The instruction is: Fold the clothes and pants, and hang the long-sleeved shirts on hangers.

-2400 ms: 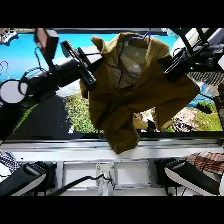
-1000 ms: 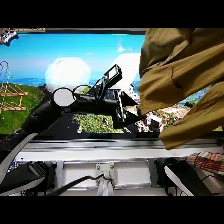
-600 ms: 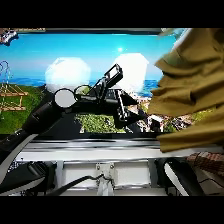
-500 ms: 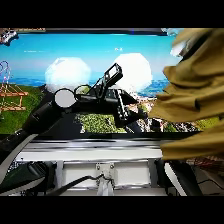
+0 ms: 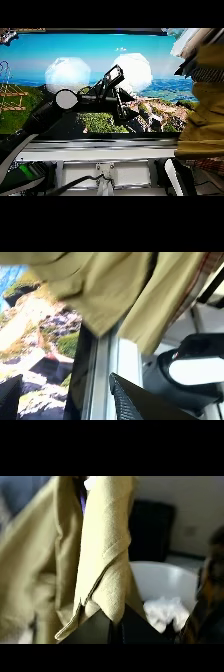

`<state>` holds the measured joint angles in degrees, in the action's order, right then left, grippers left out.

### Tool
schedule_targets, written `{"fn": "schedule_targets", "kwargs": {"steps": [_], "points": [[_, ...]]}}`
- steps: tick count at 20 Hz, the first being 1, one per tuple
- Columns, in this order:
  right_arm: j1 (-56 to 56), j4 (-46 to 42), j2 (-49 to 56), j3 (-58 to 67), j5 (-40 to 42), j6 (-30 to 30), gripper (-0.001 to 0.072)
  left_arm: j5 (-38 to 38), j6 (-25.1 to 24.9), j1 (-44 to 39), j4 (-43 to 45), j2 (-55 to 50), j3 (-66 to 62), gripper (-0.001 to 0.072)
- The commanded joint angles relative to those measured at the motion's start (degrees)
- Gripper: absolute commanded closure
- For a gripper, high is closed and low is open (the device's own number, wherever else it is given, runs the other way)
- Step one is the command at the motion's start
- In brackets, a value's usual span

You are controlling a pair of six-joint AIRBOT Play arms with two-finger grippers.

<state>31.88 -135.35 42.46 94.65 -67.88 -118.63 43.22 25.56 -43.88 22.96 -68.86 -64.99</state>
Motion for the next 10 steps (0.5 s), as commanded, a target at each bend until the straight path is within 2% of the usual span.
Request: {"fn": "schedule_targets", "kwargs": {"steps": [1,10], "points": [[7.52,-1.01,2.99,1.99,5.86,-5.31,0.0688,-0.44,0.0,-0.04,2.34,-0.04,0.68,0.0122],[15.37,1.92,17.05,18.56,8.92,-4.74,0.0688,-0.63,0.02,-0.04,2.34,-0.09,1.11,0.0122]]}}
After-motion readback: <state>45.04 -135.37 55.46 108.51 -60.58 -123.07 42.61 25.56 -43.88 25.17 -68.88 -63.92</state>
